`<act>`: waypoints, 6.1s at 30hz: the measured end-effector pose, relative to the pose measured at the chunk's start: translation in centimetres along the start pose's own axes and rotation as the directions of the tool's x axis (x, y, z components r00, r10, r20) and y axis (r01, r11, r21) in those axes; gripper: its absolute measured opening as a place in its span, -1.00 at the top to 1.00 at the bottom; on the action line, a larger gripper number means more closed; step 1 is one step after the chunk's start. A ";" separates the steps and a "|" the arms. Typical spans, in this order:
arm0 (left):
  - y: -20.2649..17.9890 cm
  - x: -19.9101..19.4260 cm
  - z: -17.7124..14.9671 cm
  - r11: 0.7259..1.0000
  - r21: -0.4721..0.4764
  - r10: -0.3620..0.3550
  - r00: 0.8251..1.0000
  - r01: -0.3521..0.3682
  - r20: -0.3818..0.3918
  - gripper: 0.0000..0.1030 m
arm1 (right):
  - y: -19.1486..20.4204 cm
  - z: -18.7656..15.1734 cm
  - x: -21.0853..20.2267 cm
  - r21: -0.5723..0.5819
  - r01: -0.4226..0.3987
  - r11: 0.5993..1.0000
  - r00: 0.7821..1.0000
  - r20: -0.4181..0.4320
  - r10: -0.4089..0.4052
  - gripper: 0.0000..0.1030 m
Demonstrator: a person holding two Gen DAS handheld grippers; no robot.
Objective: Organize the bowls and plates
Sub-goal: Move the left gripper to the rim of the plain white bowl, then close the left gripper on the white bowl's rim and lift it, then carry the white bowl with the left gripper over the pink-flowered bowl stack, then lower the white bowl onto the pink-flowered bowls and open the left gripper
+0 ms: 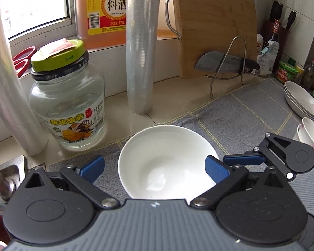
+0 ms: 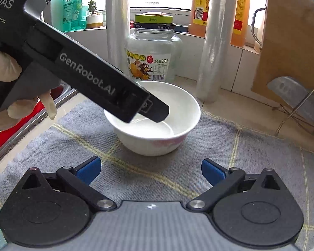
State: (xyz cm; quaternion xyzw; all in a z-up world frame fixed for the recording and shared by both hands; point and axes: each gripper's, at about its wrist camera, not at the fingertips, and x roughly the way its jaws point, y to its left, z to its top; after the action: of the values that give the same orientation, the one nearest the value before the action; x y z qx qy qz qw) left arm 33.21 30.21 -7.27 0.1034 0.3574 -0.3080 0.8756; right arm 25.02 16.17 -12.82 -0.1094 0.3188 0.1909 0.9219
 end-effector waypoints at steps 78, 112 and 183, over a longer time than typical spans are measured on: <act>-12.4 -5.7 2.6 0.976 0.126 -0.172 0.984 0.175 -0.039 -0.49 | -2.4 -1.9 -13.3 -0.003 0.039 0.999 0.999 0.032 -0.039 -0.77; -25.6 0.1 6.3 0.877 0.292 -0.371 0.924 0.383 -0.098 -0.49 | -11.6 -8.7 -19.9 0.188 0.284 0.940 0.959 -0.036 -0.283 -0.77; -23.7 -2.8 -1.1 0.970 0.077 -0.235 0.970 0.230 0.059 -0.95 | -15.1 -14.8 -19.3 0.171 0.216 0.961 0.970 -0.150 -0.191 -1.00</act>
State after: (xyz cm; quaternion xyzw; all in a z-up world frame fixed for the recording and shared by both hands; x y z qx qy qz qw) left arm 16.50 13.29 -5.24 0.0808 0.3264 -0.4240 0.8409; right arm 9.37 -7.72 -10.90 -0.0673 0.3828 0.0567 0.9197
